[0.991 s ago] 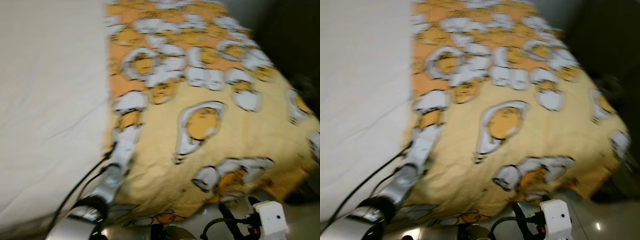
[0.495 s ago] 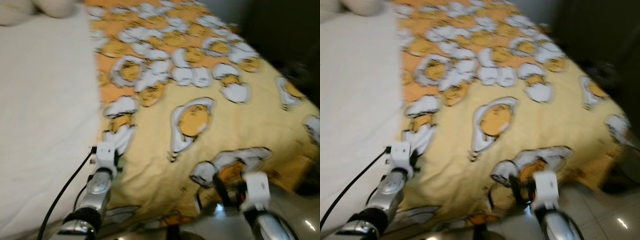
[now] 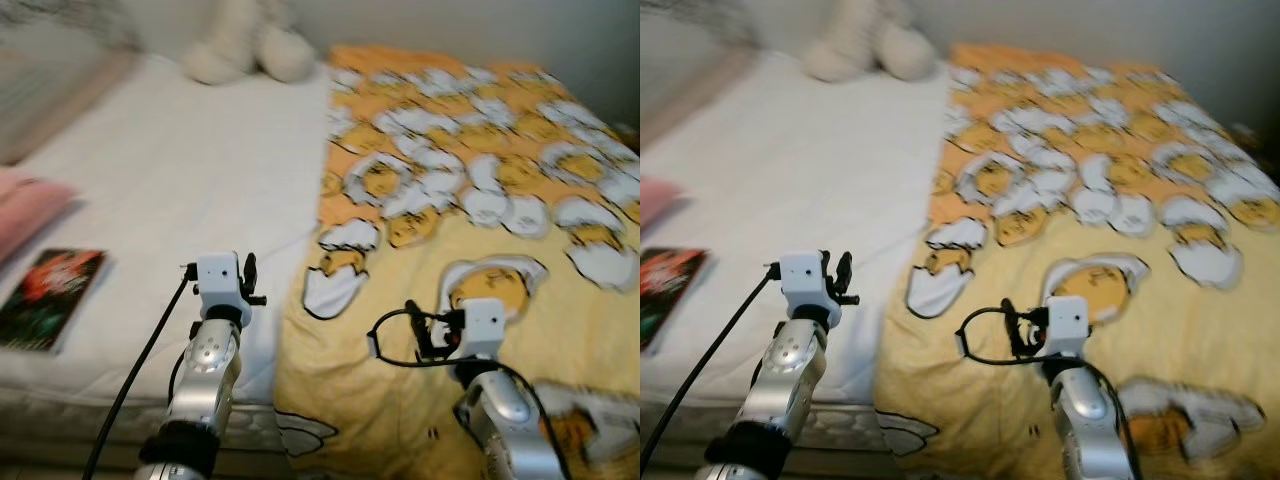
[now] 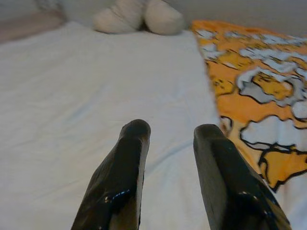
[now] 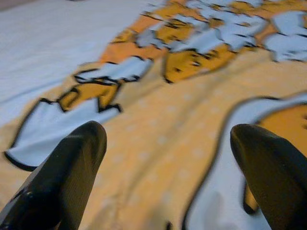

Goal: Clean up the room

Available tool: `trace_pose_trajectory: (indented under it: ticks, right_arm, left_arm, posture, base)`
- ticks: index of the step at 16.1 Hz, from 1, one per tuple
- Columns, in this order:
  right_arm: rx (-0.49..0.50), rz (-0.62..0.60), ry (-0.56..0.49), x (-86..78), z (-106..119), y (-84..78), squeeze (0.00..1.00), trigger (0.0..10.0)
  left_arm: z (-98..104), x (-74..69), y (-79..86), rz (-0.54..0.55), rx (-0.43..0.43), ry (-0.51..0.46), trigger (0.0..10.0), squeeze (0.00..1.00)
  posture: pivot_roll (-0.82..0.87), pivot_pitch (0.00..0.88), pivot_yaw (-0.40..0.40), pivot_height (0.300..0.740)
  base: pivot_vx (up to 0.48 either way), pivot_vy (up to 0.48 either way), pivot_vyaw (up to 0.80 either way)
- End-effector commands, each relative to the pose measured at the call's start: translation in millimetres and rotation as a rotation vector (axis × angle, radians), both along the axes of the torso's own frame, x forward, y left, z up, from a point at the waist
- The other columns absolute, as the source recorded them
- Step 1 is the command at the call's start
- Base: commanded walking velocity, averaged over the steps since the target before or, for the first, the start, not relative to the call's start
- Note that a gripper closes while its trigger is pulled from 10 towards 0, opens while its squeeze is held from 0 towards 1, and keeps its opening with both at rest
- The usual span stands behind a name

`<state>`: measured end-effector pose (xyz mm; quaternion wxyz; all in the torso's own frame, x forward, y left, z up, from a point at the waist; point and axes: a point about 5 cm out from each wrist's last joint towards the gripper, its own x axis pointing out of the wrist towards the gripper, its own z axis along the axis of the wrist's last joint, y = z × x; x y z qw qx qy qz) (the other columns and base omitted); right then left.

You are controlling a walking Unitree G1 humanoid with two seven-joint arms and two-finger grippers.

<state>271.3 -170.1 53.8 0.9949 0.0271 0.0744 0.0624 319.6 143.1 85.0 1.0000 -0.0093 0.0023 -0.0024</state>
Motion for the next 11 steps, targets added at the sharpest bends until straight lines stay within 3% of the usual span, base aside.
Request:
trace_pose_trajectory:
  ticks: [1, 3, 4, 8, 10, 11]
  right_arm:
    - [0.002, -0.013, -0.014, 0.9, 0.4, -4.0, 0.0, 10.0]
    - [0.011, -0.013, -0.017, -1.3, -3.5, -2.4, 0.0, 10.0]
    - [0.019, -0.016, -0.023, -1.5, -3.5, -0.9, 0.0, 10.0]
    - [0.044, -0.022, -0.044, -5.5, -1.1, 2.4, 0.0, 10.0]
    - [0.047, -0.026, -0.04, -4.2, -2.9, 0.9, 0.0, 10.0]
    - [0.05, -0.027, -0.042, -3.6, -2.2, -0.2, 0.0, 10.0]
  left_arm:
    - [3.2, -0.9, -11.3, -0.069, 0.019, -0.012, 10.0, 0.0]
    - [3.8, 0.0, -33.0, -0.216, 0.139, 0.0, 10.0, 0.0]
    - [2.0, 0.1, -33.0, -0.218, 0.095, 0.022, 10.0, 1.0]
    - [-5.8, -2.3, -22.8, -0.12, 0.006, 0.087, 10.0, 1.0]
    - [-5.7, -1.6, -24.2, -0.132, -0.017, 0.086, 10.0, 1.0]
    - [-2.1, -2.2, -27.6, -0.181, 0.008, 0.056, 10.0, 0.0]
  posture:
    - [0.12, 0.0, 0.008, 0.74]
    - [0.12, 0.0, 0.011, 0.74]
    - [0.1, 0.0, 0.017, 0.74]
    - [0.08, 0.0, 0.025, 0.74]
    - [0.08, 0.0, 0.029, 0.74]
    - [0.08, 0.0, 0.026, 0.74]
  base:
    - [0.0, -0.48, 0.58]
    - [0.0, 0.0, 0.58]
    - [0.0, 0.0, 0.59]
    - [0.0, 0.0, 0.58]
    - [0.0, 0.0, 0.58]
    - [0.0, 0.0, 0.58]
